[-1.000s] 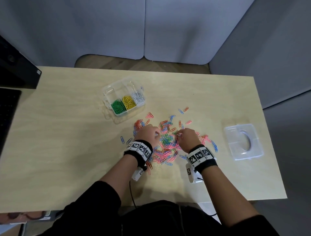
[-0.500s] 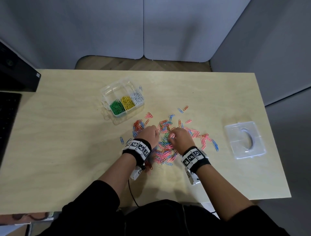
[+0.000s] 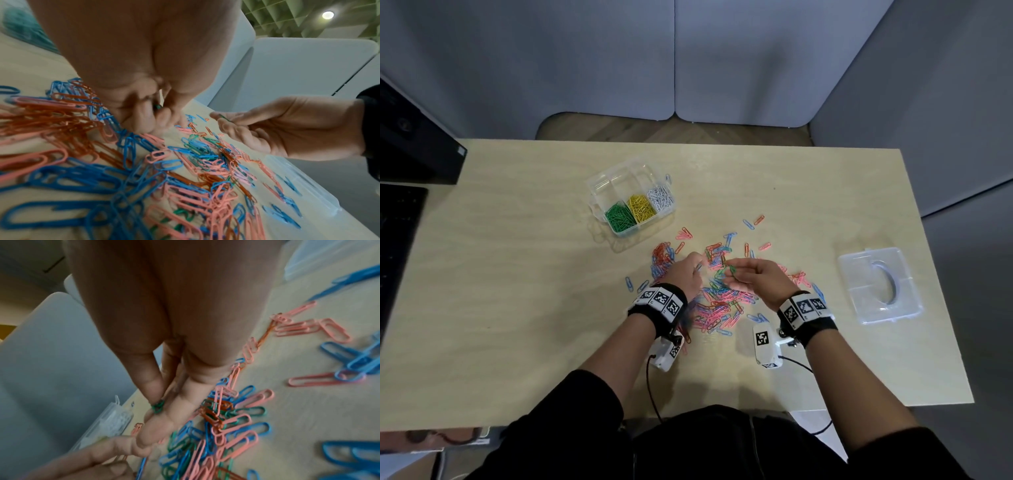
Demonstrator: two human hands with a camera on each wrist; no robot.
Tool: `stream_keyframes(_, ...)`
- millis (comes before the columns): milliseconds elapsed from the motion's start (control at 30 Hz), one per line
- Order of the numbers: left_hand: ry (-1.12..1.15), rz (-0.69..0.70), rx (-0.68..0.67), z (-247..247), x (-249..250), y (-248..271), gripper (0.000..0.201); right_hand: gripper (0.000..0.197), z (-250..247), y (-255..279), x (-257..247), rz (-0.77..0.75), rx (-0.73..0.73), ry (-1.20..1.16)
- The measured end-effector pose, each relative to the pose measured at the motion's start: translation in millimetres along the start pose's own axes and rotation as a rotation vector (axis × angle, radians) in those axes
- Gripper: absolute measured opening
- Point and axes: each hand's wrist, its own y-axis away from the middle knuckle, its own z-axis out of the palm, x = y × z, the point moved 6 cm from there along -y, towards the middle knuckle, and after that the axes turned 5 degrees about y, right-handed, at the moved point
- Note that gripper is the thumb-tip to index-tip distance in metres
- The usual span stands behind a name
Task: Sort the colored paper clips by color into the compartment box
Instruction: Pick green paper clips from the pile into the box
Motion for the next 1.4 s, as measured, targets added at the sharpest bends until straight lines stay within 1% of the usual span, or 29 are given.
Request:
stream_keyframes(67, -0.041, -0.017, -0.006, 0, 3, 2, 0.028, 0.026, -3, 0, 0, 0.015, 0.009, 0.078)
stream_keyframes(100, -0.062, -0.001, -0.025, 2, 4, 2, 0.027, 0.026, -4, 0, -1, 0.021, 0.011, 0.103)
stream_keyframes(200, -0.161, 0.113, -0.112, 9, 11, 5, 0.019, 0.02, -10, -3, -5, -0.007, 0.059, 0.142)
stream_keyframes(233, -0.205, 0.15, -0.123, 11, 13, 5, 0.017, 0.017, -12, -4, -7, -0.029, 0.092, 0.213)
stream_keyframes(267, -0.238, 0.174, -0.12, 12, 14, 3, 0.015, 0.013, -13, -5, -11, -0.06, 0.129, 0.345)
stream_keyframes(300, -0.257, 0.191, -0.104, 11, 17, 3, 0.012, 0.01, -13, -8, -14, -0.093, 0.17, 0.533)
stream_keyframes(367, -0.277, 0.222, -0.066, 10, 20, 1, 0.006, 0.011, -8, -12, -21, -0.134, 0.25, 0.868)
stream_keyframes(400, -0.273, 0.234, -0.053, 9, 20, 1, 0.005, 0.014, -4, -14, -24, -0.13, 0.284, 0.952)
stream_keyframes(467, -0.232, 0.221, -0.039, 7, 17, 2, 0.006, 0.025, 2, -20, -24, -0.076, 0.35, 1.012)
stream_keyframes(533, -0.162, 0.179, -0.026, 3, 11, 3, 0.008, 0.033, 8, -25, -23, -0.009, 0.408, 1.083)
stream_keyframes(633, -0.059, 0.089, 0.01, -8, 1, 4, 0.011, 0.028, 16, -31, -22, 0.051, 0.446, 1.131)
stream_keyframes(667, -0.049, 0.065, 0.032, -13, -3, 3, 0.01, 0.029, 18, -33, -20, 0.057, 0.449, 1.133)
stream_keyframes(733, -0.067, 0.014, 0.098, -24, -11, 2, 0.01, 0.033, 19, -35, -18, 0.064, 0.44, 1.12)
stream_keyframes(833, -0.102, -0.038, 0.175, -34, -16, 2, 0.011, 0.022, 17, -38, -12, 0.068, 0.379, 1.056)
stream_keyframes(900, -0.13, -0.006, 0.178, -32, -11, 3, 0.015, 0.014, 14, -37, -11, 0.012, 0.31, 0.988)
stream_keyframes(933, -0.14, 0.03, 0.161, -29, -7, 4, 0.016, 0.01, 10, -35, -10, -0.004, 0.27, 0.897)
stream_keyframes(1000, -0.153, 0.097, 0.083, -19, 2, 4, 0.013, 0.009, 3, -26, -5, 0.012, 0.174, 0.556)
stream_keyframes(1067, -0.244, 0.156, -0.031, -6, 12, 4, 0.011, 0.007, 0, -15, -2, 0.067, 0.089, 0.2)
stream_keyframes(1100, -0.307, 0.19, -0.073, 0, 16, 3, 0.011, 0.009, -1, -11, 0, 0.101, 0.067, 0.077)
stream_keyframes(1200, -0.383, 0.251, -0.101, 8, 22, 1, 0.013, 0.026, -3, 0, 4, 0.195, 0.002, -0.194)
stream_keyframes(1267, -0.383, 0.264, -0.088, 8, 22, 0, 0.014, 0.025, -3, 5, 5, 0.229, -0.034, -0.33)
stream_keyframes(1333, -0.378, 0.258, -0.081, 7, 19, -1, 0.014, 0.018, -2, 7, 5, 0.252, -0.039, -0.372)
stream_keyframes(1400, -0.371, 0.236, -0.069, 5, 15, -1, 0.012, 0.022, -1, 5, 7, 0.261, -0.009, -0.262)
